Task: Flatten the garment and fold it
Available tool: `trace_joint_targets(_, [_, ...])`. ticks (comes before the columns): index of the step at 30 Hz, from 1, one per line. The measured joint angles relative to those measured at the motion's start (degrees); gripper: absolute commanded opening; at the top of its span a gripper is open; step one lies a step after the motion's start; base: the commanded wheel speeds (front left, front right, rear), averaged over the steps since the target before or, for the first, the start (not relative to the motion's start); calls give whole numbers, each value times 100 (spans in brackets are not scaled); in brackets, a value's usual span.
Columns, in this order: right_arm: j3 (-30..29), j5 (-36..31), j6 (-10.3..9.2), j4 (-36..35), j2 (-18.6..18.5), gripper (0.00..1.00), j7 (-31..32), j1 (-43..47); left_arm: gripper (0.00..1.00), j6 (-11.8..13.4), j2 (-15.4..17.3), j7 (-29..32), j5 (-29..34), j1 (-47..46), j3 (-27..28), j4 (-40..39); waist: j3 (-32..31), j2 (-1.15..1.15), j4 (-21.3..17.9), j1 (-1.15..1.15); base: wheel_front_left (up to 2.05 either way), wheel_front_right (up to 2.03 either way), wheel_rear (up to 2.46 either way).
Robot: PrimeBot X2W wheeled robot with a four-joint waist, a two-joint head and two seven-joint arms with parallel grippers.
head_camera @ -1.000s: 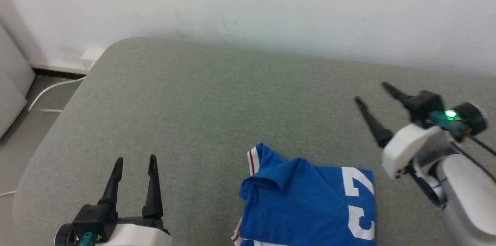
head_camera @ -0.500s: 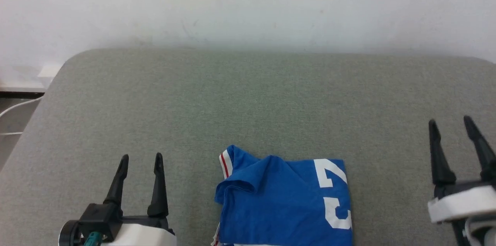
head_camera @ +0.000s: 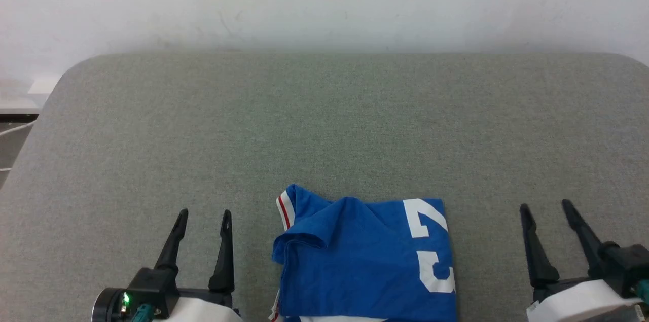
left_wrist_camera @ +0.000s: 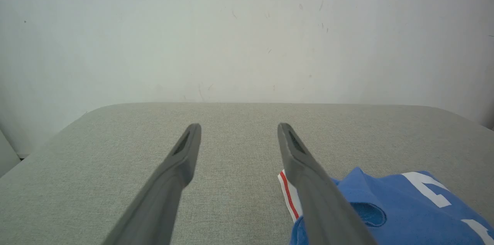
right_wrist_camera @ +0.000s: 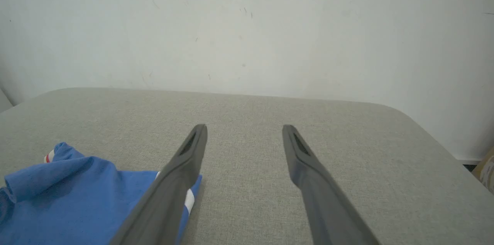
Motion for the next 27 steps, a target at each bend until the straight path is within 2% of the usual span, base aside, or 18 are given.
trace_joint_targets(4, [223,510,0,-62,-211,100,865,-20,100,-42,-1,0,7,-82,-45,-9,121,0,13,0,0,0,0])
trace_joint_targets(9, [645,1635,-4,-93,-617,100,2382,-219,100,-47,-3,0,49,-201,-111,2,331,0,66,0,0,0,0])
trace_joint_targets(13, [837,2186,-5,109,-927,100,3452,-450,100,-60,-3,0,51,-341,-178,27,516,0,162,0,0,0,0])
trace_joint_targets(15, [873,2384,-7,296,-987,100,3780,-594,100,-68,-3,0,51,-415,-198,46,597,0,235,1,0,0,0])
trace_joint_targets(20, [1021,2877,-5,755,-853,100,4376,-960,100,-68,-2,0,49,-522,-256,77,791,0,433,1,0,0,0])
trace_joint_targets(27, [1360,3160,-5,1357,-794,100,4614,-1334,100,-2,-3,0,45,-651,-365,102,989,0,716,0,0,0,0])
